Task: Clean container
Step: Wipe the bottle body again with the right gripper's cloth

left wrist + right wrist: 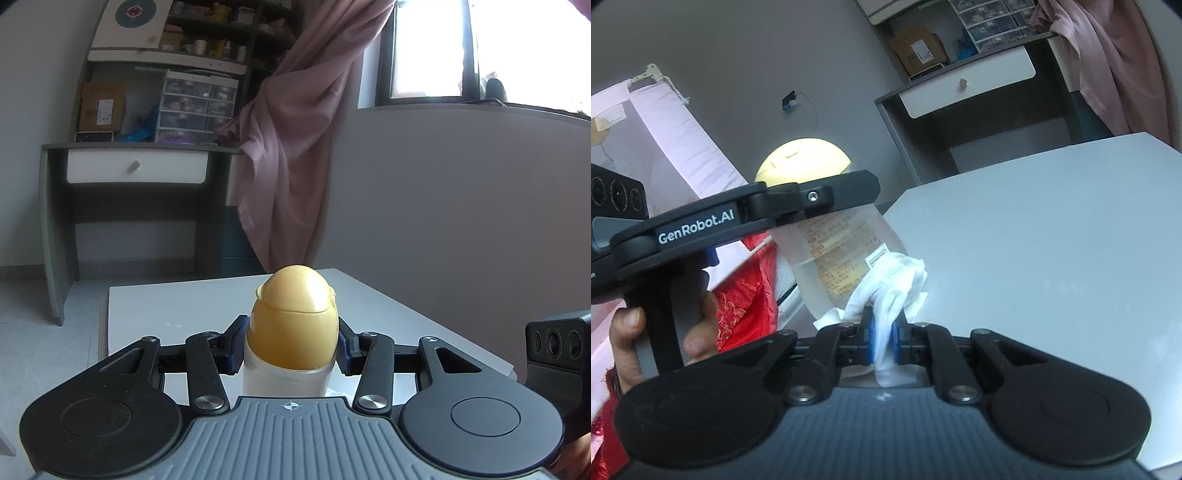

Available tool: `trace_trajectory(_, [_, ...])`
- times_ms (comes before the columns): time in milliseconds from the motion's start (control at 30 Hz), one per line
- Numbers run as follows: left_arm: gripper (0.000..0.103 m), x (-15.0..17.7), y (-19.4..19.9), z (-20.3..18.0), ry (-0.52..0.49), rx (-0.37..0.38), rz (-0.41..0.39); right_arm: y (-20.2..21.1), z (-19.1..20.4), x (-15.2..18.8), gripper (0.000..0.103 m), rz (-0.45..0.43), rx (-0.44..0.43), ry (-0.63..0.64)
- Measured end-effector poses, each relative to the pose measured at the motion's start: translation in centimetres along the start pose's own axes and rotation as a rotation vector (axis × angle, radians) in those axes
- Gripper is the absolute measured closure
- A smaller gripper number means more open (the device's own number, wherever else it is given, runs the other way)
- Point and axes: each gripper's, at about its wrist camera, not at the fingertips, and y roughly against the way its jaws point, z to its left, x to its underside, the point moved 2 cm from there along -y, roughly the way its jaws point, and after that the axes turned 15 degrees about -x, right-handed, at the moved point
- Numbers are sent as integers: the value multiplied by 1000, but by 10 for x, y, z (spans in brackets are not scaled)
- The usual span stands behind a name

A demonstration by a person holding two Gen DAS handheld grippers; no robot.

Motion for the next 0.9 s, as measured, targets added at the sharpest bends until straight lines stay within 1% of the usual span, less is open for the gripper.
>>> trace_trajectory(200, [56,0,0,2,-3,2,0,1,4,-1,93,-5,-3,4])
trace_trajectory(533, [56,0,-1,3,-4,4,0,7,17,-15,93,-30,-12,58])
trace_trajectory(800, [56,1,0,3,-3,6,-1,14,29,-30,93,-71,-43,98])
trace_trajectory(900, [56,1,0,3,-3,5,0,13,29,-30,93,-74,-47,101])
